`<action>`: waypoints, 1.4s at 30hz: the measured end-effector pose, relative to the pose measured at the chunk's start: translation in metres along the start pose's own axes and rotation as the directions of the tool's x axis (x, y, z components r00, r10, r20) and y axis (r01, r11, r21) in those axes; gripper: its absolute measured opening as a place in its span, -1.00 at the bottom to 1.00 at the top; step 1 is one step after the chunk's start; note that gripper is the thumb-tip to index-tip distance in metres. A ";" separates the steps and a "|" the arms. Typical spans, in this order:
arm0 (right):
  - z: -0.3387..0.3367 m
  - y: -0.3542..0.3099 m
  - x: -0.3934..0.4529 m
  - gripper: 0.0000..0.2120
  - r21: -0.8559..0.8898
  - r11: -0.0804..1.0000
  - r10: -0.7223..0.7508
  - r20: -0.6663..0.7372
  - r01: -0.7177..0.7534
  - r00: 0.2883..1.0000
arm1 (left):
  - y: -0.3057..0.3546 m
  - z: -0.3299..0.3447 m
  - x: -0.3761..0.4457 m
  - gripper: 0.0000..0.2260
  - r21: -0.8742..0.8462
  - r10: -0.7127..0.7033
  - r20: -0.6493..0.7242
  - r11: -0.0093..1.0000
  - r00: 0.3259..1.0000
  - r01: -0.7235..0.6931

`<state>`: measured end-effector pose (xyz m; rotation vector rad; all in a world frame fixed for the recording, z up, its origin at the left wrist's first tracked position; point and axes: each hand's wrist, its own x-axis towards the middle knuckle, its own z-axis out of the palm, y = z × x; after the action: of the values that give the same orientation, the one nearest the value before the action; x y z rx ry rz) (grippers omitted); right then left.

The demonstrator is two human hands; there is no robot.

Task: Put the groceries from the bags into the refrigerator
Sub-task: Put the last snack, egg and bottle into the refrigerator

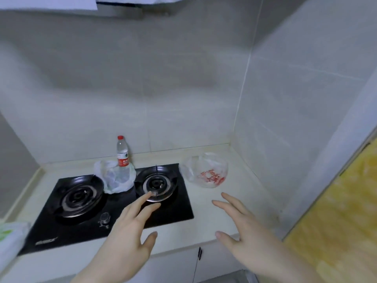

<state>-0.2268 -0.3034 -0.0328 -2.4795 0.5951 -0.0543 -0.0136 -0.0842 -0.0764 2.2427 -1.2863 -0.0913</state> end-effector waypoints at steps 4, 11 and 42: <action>0.011 -0.012 0.053 -0.41 0.027 0.996 -0.087 0.067 0.086 0.994 | -0.034 -0.008 -0.003 -0.41 0.010 -0.122 -0.057 0.992 0.991 0.123; 0.025 -0.033 0.151 -0.39 0.084 0.964 -0.263 0.174 0.252 0.949 | -0.084 -0.029 0.000 -0.44 0.075 -0.319 -0.142 0.940 0.937 0.332; 0.267 -0.195 0.443 -0.26 0.195 0.971 -0.195 0.312 0.138 0.930 | -0.417 -0.076 -0.108 -0.38 -0.004 -0.942 0.102 0.321 0.319 0.947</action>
<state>0.2955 -0.2077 -0.1877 -2.2967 0.2253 0.2312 0.2773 0.2006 -0.2380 2.6292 0.2422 -0.6549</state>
